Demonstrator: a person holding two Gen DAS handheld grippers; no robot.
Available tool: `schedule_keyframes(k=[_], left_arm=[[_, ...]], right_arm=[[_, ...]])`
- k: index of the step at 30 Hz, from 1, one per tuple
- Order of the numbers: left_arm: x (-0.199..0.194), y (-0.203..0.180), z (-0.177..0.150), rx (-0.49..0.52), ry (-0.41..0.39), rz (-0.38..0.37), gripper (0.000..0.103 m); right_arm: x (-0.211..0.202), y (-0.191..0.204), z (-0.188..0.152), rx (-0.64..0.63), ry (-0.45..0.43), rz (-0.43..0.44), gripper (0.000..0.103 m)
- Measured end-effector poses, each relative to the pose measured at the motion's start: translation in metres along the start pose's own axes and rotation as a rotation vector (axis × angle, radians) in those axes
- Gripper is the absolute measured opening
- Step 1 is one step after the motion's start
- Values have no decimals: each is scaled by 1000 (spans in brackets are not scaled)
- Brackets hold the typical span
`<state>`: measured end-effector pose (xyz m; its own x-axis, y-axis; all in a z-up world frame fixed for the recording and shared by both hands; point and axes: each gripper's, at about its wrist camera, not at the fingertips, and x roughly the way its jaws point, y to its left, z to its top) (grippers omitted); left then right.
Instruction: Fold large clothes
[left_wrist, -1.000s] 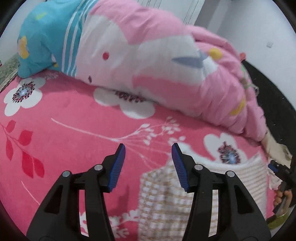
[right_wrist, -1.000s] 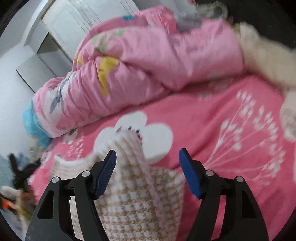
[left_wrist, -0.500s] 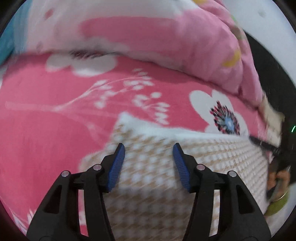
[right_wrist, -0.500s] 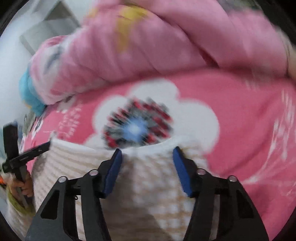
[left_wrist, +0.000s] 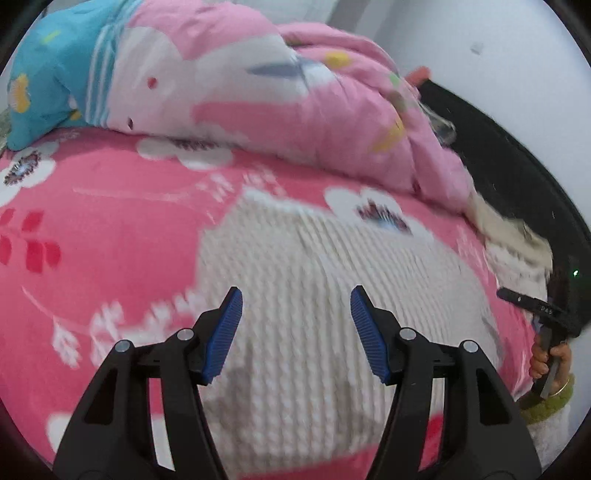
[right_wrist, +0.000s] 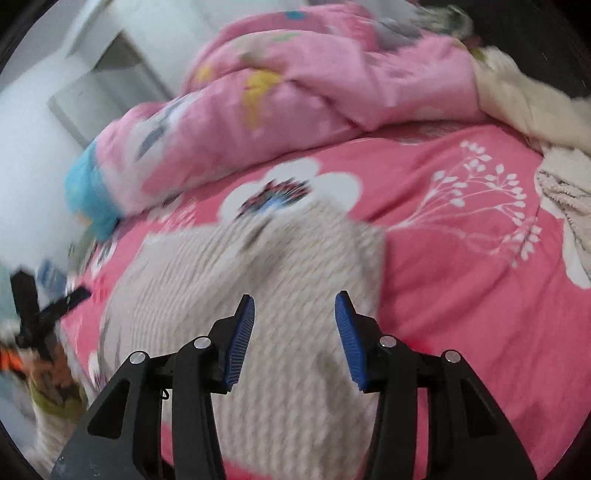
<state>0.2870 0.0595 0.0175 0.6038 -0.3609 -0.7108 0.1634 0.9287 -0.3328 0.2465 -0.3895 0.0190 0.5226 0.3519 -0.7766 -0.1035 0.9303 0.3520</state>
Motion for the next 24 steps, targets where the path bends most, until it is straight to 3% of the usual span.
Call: schedule_keyframes(k=[3,4,5,8,12,14,17,18,19,24], left_arm=[[30,14,-36,-19,107,86,56],[37,24,-45,-35,112,82,52],[34,28,-50,-50,96,69,48],[8,20,-45,-51,57,96,49],[-19,-7,-49,43,-15,79,55],[-10,-22,-61,102,15,92,57],[20,-18,-88,131,117,198,58],[23,-10,-99,118,106,179,58],[19,-7,-104,114,94,170,58],[1,-11,-107,143,88,202,57]], right_arm=[[29,-4,-44,-52,105,-104,44],[33,-10,-57,-61,98,-102,44],[29,-14,-60,-34,84,-92,44],[4,-5,-51,24,77,-149,44],[-24,46,-50,-89,-28,-134,44],[-14,72,-58,-175,-33,-143,44],[34,74,-90,-254,87,-260,45],[46,68,-100,-268,47,-302,45],[46,62,-111,-269,14,-291,45],[25,77,-100,-246,54,-345,45]])
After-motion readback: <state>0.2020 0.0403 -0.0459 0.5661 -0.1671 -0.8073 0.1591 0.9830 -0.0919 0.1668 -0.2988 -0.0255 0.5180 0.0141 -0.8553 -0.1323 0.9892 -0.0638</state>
